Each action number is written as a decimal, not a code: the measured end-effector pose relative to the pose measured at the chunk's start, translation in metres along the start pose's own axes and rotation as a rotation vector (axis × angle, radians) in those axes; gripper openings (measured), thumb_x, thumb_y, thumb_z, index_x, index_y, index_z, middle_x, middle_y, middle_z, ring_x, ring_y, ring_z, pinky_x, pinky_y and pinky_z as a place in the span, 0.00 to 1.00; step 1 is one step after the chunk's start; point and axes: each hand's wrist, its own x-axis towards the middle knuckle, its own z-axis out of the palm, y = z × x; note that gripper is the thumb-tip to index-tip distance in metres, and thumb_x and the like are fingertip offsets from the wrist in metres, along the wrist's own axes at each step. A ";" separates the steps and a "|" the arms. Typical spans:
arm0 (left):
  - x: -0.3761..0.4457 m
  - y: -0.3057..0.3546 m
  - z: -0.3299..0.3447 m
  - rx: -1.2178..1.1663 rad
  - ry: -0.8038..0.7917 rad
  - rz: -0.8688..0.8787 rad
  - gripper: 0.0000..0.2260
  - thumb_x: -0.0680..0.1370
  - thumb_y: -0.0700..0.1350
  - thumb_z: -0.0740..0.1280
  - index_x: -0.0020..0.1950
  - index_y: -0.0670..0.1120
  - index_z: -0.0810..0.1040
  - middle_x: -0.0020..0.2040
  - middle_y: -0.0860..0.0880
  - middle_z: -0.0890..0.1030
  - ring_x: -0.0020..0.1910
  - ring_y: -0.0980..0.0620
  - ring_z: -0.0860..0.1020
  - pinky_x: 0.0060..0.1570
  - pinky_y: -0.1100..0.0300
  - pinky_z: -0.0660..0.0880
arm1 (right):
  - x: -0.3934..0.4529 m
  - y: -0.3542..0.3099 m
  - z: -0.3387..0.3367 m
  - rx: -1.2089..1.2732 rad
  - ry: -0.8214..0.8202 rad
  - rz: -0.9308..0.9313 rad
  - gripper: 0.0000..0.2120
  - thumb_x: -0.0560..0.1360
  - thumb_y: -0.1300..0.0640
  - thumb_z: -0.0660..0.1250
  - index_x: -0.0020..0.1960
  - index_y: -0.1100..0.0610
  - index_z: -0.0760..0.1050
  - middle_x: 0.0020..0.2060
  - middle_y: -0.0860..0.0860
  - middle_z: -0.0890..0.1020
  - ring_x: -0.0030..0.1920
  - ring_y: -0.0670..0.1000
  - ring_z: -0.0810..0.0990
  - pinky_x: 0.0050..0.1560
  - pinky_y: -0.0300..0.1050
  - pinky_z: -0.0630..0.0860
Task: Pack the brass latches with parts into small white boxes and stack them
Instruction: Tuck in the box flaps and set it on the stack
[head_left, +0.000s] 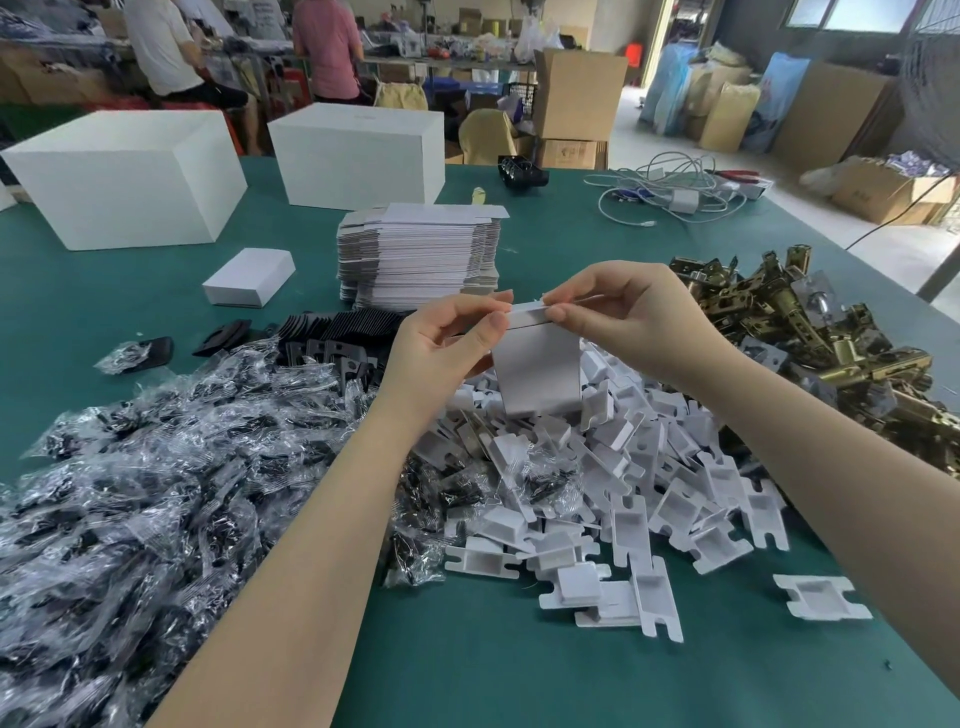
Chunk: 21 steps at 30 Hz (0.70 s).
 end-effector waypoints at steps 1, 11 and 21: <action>0.000 0.000 0.000 0.014 0.003 0.008 0.04 0.74 0.46 0.71 0.48 0.50 0.83 0.54 0.56 0.85 0.54 0.56 0.83 0.44 0.60 0.81 | 0.000 0.000 0.000 -0.053 0.002 -0.014 0.04 0.72 0.54 0.74 0.46 0.49 0.81 0.43 0.42 0.86 0.45 0.42 0.85 0.48 0.37 0.80; 0.001 0.003 0.001 0.096 -0.018 0.060 0.08 0.78 0.37 0.71 0.46 0.50 0.83 0.52 0.57 0.85 0.51 0.59 0.82 0.43 0.64 0.79 | 0.002 0.000 0.005 -0.200 0.041 -0.080 0.04 0.73 0.55 0.74 0.46 0.53 0.80 0.46 0.47 0.85 0.45 0.43 0.84 0.51 0.43 0.81; 0.000 -0.004 -0.002 0.024 -0.054 0.086 0.05 0.72 0.40 0.73 0.45 0.50 0.86 0.51 0.57 0.85 0.52 0.57 0.83 0.45 0.64 0.79 | -0.006 0.000 -0.001 -0.470 0.051 -0.405 0.05 0.72 0.59 0.75 0.47 0.60 0.84 0.44 0.56 0.86 0.47 0.46 0.84 0.51 0.39 0.78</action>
